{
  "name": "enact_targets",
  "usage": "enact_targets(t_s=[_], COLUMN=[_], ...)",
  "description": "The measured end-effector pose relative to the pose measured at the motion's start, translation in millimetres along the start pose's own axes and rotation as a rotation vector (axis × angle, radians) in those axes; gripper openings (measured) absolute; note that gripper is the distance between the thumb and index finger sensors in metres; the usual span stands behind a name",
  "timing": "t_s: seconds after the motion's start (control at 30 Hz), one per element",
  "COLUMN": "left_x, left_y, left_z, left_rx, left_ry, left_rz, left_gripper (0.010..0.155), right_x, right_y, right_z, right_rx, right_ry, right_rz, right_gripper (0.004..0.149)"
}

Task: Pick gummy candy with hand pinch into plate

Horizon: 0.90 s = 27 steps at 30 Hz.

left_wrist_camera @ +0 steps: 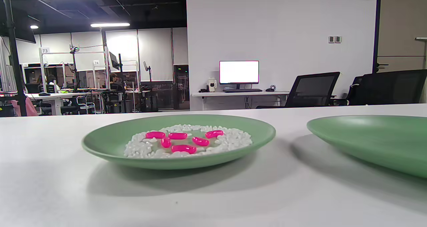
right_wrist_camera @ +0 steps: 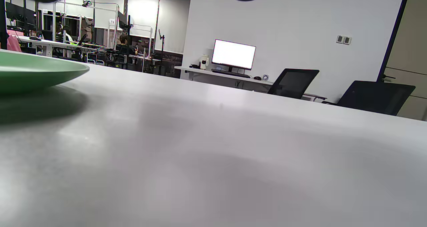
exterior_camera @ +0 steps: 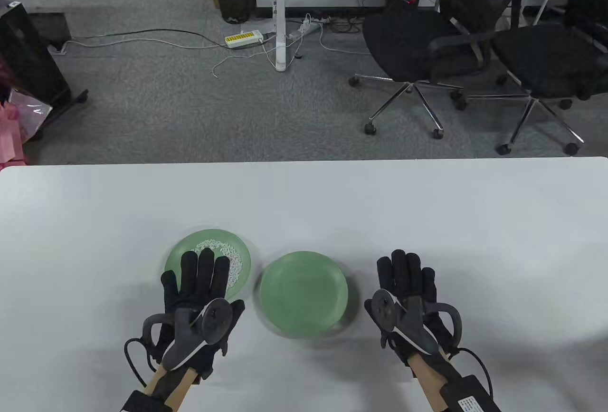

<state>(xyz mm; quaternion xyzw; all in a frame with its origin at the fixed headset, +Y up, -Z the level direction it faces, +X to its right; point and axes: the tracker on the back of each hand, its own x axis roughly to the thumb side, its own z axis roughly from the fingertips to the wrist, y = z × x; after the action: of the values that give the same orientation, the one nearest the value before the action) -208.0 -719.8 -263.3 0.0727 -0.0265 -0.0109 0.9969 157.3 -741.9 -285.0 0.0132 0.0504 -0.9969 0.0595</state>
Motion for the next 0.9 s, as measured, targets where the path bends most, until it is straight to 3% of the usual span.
enact_targets(t_s=[0.4,0.5,0.67,0.9], left_x=[3,1,-16,-54], left_y=[1,4,12,3], left_z=[1,-1,-14,-42], left_rx=[0.007,0.049,0.038,-0.128], left_ry=[-0.003,0.011,0.153,0.451], left_rz=[0.004,0.039,0.133,0.108], left_gripper=[0.087,0.087,0.084,0.081], right_x=[1,2,4,6], right_y=[0,1,2,4], right_z=[0,0,1,0], right_rx=[0.010,0.020,0.028,0.038], right_ry=[-0.001,-0.002,-0.003,-0.004], right_rz=[0.001,0.001,0.003,0.006], right_gripper=[0.088,0.088,0.088,0.088])
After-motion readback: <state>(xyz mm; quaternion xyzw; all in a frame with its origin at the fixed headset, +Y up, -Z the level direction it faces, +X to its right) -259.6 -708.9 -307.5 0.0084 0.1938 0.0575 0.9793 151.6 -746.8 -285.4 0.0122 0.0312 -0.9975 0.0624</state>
